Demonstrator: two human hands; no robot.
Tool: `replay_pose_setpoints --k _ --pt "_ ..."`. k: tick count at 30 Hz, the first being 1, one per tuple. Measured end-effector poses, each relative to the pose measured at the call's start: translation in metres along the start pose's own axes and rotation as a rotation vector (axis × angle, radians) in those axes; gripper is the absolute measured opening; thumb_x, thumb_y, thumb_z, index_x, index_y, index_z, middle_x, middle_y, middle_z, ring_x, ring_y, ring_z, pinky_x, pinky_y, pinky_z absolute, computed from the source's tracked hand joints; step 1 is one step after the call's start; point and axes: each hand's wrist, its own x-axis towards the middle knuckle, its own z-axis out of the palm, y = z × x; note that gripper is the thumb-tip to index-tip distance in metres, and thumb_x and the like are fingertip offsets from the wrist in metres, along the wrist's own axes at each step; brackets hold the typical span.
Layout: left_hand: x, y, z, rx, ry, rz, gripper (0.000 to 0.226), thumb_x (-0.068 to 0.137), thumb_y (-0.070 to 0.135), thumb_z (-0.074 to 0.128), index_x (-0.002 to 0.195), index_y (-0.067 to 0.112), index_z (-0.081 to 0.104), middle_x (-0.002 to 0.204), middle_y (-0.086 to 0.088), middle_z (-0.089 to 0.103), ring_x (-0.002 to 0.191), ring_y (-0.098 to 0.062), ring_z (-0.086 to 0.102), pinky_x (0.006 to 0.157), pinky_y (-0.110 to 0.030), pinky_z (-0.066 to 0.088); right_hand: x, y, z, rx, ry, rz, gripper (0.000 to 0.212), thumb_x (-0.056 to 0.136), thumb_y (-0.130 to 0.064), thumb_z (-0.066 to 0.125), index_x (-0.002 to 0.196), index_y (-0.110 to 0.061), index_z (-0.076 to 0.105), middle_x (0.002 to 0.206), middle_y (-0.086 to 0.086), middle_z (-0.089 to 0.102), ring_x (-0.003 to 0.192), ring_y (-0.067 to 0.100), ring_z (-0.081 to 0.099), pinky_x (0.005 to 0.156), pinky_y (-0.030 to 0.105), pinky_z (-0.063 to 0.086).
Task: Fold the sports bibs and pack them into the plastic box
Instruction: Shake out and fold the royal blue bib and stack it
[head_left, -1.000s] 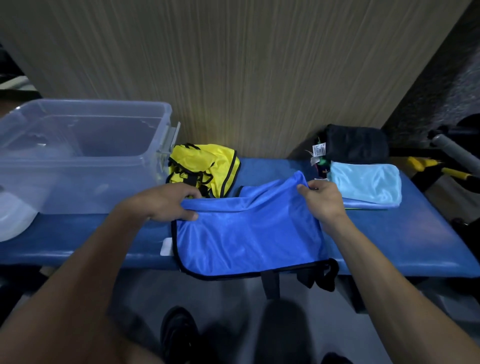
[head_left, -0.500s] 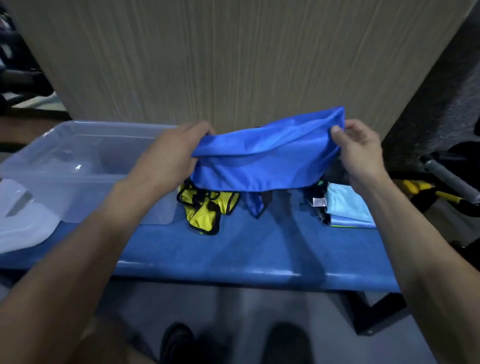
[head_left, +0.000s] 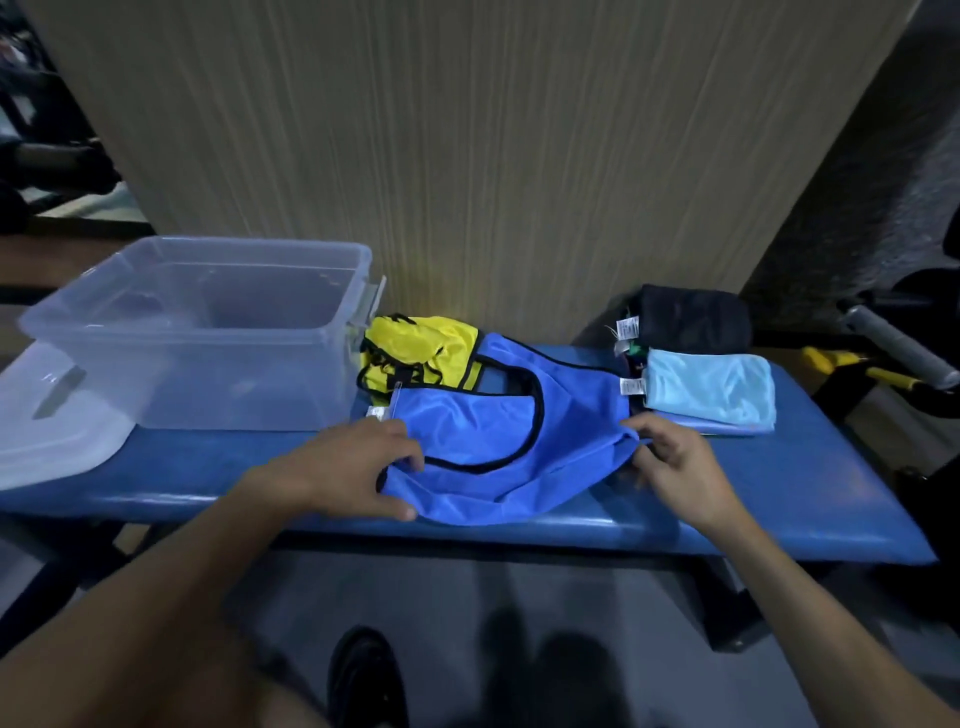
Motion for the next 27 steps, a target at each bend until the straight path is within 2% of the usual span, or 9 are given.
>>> replay_pose_setpoints --k 3,7,13,18,19,21,23,25,27 --pt "0.012 0.013 -0.016 -0.160 0.044 0.008 0.054 0.077 0.079 0.049 0.109 0.038 0.063 0.105 0.019 0.056 0.097 0.001 0.053 0.083 -0.022 0.046 -0.007 0.002 -0.006 -0.150 -0.056 -0.001 0.030 0.086 0.012 0.058 0.083 -0.016 0.069 0.070 0.000 0.069 0.055 0.006 0.061 0.056 0.017 0.048" --pt "0.064 0.023 -0.021 -0.188 0.127 -0.015 0.014 0.096 0.035 0.062 0.089 0.025 0.070 0.085 0.018 0.064 0.078 0.002 0.058 0.076 -0.029 0.050 -0.019 0.014 -0.011 -0.456 -0.069 -0.085 0.029 0.074 0.008 0.067 0.080 -0.020 0.068 0.069 -0.016 0.063 0.059 -0.002 0.056 0.060 0.011 0.041" --pt "0.152 0.028 -0.030 -0.236 0.297 -0.276 0.018 0.094 0.014 0.056 0.090 0.019 0.072 0.096 0.001 0.072 0.094 -0.023 0.066 0.082 -0.039 0.055 -0.022 0.025 -0.006 -0.482 -0.062 -0.184 0.024 0.064 -0.006 0.060 0.082 -0.021 0.067 0.073 -0.021 0.059 0.068 -0.001 0.053 0.067 0.002 0.036" --pt "0.216 0.021 -0.024 -0.369 0.232 -0.572 0.043 0.102 0.040 0.051 0.075 0.007 0.057 0.071 -0.008 0.061 0.100 -0.035 0.066 0.074 -0.034 0.043 -0.016 0.035 -0.008 -0.462 -0.087 -0.191 0.028 0.066 0.002 0.065 0.082 -0.021 0.066 0.076 -0.018 0.060 0.069 -0.001 0.054 0.066 0.006 0.038" --pt "0.224 0.021 -0.024 -0.408 0.222 -0.603 0.044 0.103 0.042 0.050 0.079 0.006 0.060 0.077 -0.011 0.065 0.104 -0.036 0.066 0.075 -0.033 0.043 -0.015 0.037 -0.008 -0.457 -0.092 -0.198 0.028 0.066 0.002 0.066 0.082 -0.022 0.065 0.077 -0.015 0.061 0.069 0.002 0.055 0.065 0.007 0.039" --pt "0.238 0.019 -0.024 -0.504 0.208 -0.652 0.048 0.103 0.045 0.052 0.112 0.001 0.065 0.113 -0.019 0.068 0.118 -0.036 0.061 0.087 -0.035 0.046 -0.013 0.037 -0.009 -0.438 -0.104 -0.216 0.027 0.067 0.000 0.066 0.082 -0.023 0.064 0.078 -0.012 0.062 0.069 0.005 0.056 0.064 0.011 0.040" --pt "0.243 0.020 -0.027 -0.559 0.179 -0.683 0.057 0.100 0.047 0.057 0.133 0.001 0.056 0.134 -0.017 0.060 0.122 -0.035 0.057 0.093 -0.036 0.046 -0.012 0.039 -0.010 -0.428 -0.118 -0.231 0.027 0.069 0.000 0.067 0.082 -0.023 0.064 0.079 -0.012 0.062 0.069 0.006 0.057 0.064 0.015 0.042" --pt "0.246 0.018 -0.029 -0.592 0.183 -0.688 0.054 0.098 0.047 0.062 0.125 0.000 0.061 0.123 -0.016 0.064 0.109 -0.034 0.061 0.080 -0.034 0.046 -0.011 0.041 -0.011 -0.427 -0.132 -0.240 0.027 0.070 0.001 0.068 0.083 -0.022 0.064 0.080 -0.011 0.062 0.070 0.007 0.057 0.064 0.015 0.042" --pt "0.243 0.019 -0.034 -0.695 0.214 -0.675 0.044 0.096 0.045 0.065 0.101 0.001 0.067 0.094 -0.016 0.064 0.077 -0.028 0.060 0.061 -0.031 0.040 -0.010 0.041 -0.014 -0.422 -0.155 -0.247 0.028 0.070 0.002 0.068 0.084 -0.022 0.064 0.082 -0.013 0.061 0.071 0.005 0.057 0.065 0.014 0.041"
